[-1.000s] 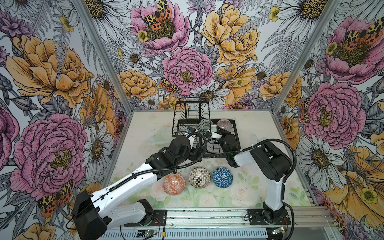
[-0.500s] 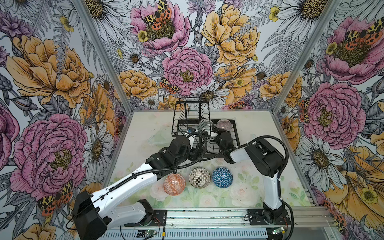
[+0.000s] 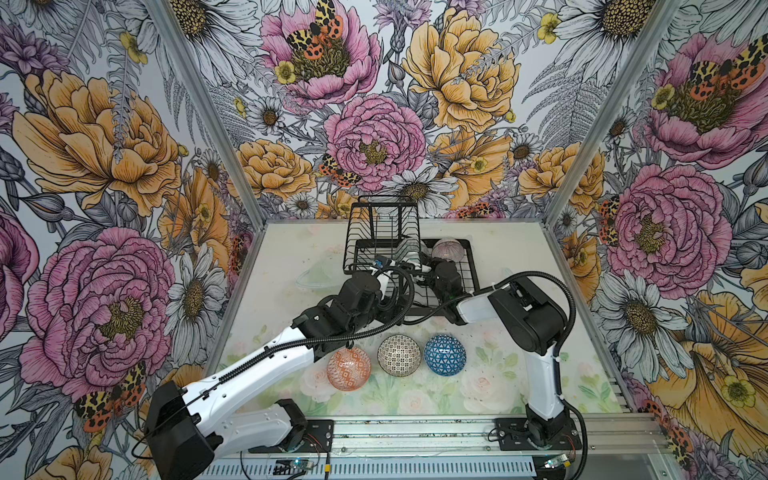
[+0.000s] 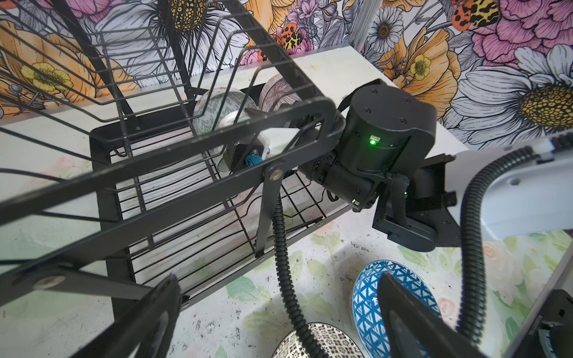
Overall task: Load the bowls into the dish rack
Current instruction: 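Lower the teal-striped bowl into the rack slots beside the green bowl, then open the right gripper to release the teal-striped bowl upright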
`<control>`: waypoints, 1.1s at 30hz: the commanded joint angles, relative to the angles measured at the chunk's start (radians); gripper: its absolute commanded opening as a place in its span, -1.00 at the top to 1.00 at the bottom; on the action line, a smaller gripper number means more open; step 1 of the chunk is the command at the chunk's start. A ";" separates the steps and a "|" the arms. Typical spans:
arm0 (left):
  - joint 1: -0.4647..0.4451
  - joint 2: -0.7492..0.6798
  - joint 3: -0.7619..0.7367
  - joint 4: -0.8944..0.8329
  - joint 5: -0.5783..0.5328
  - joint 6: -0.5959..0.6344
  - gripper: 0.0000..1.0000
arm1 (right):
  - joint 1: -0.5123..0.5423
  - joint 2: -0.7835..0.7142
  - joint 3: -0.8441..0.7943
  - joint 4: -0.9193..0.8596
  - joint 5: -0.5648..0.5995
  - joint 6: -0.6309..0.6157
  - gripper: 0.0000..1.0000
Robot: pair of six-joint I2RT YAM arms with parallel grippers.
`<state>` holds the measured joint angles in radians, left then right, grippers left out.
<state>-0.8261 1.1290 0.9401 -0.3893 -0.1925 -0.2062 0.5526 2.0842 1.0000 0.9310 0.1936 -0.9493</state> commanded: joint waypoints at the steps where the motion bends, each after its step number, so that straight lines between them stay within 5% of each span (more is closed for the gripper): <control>1: 0.002 -0.017 -0.011 0.008 0.003 -0.010 -0.98 | 0.009 0.025 0.029 -0.026 0.015 0.018 1.00; 9: -0.005 -0.019 -0.018 0.007 -0.007 -0.018 -0.98 | 0.015 0.024 0.025 -0.045 0.011 0.020 1.00; 33: -0.011 -0.046 -0.041 0.007 -0.009 -0.029 -0.98 | 0.017 -0.051 0.025 -0.100 0.027 0.021 0.51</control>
<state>-0.8291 1.0992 0.9089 -0.3893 -0.1928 -0.2214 0.5598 2.0769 1.0138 0.8455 0.1909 -0.9360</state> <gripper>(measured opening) 0.987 0.240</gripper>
